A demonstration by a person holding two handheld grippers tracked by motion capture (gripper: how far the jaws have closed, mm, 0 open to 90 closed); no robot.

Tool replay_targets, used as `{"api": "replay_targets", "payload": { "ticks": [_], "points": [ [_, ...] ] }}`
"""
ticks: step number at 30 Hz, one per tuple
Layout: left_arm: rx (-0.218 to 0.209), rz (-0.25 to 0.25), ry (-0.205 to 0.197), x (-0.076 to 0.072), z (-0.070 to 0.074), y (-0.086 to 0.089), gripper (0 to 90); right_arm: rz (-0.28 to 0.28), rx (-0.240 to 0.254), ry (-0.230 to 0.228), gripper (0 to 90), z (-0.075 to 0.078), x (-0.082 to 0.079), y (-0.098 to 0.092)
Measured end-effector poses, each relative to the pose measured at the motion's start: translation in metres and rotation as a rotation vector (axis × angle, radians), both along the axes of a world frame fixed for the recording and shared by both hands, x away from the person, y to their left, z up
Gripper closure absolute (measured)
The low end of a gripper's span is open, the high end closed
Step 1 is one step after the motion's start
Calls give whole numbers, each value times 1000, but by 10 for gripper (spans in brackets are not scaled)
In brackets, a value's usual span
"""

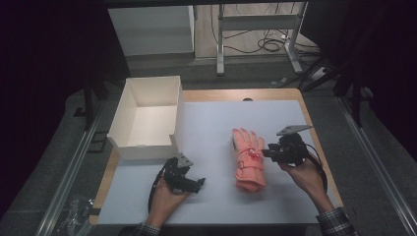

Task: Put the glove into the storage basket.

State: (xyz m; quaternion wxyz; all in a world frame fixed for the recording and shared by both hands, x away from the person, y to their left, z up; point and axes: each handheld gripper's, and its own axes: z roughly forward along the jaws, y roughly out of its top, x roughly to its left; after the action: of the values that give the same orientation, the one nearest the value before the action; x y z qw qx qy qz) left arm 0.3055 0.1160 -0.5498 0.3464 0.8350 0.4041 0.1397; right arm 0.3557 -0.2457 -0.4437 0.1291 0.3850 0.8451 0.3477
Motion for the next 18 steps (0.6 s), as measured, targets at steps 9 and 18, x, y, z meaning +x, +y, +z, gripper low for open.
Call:
{"api": "replay_targets", "payload": {
  "ticks": [9, 18],
  "points": [
    [-1, 1, 2, 0, 0, 0, 4, 4, 42, 12, 749, -40, -23, -25],
    [3, -1, 2, 0, 0, 0, 4, 48, 74, 32, 879, -72, -36, -22]
  ]
}}
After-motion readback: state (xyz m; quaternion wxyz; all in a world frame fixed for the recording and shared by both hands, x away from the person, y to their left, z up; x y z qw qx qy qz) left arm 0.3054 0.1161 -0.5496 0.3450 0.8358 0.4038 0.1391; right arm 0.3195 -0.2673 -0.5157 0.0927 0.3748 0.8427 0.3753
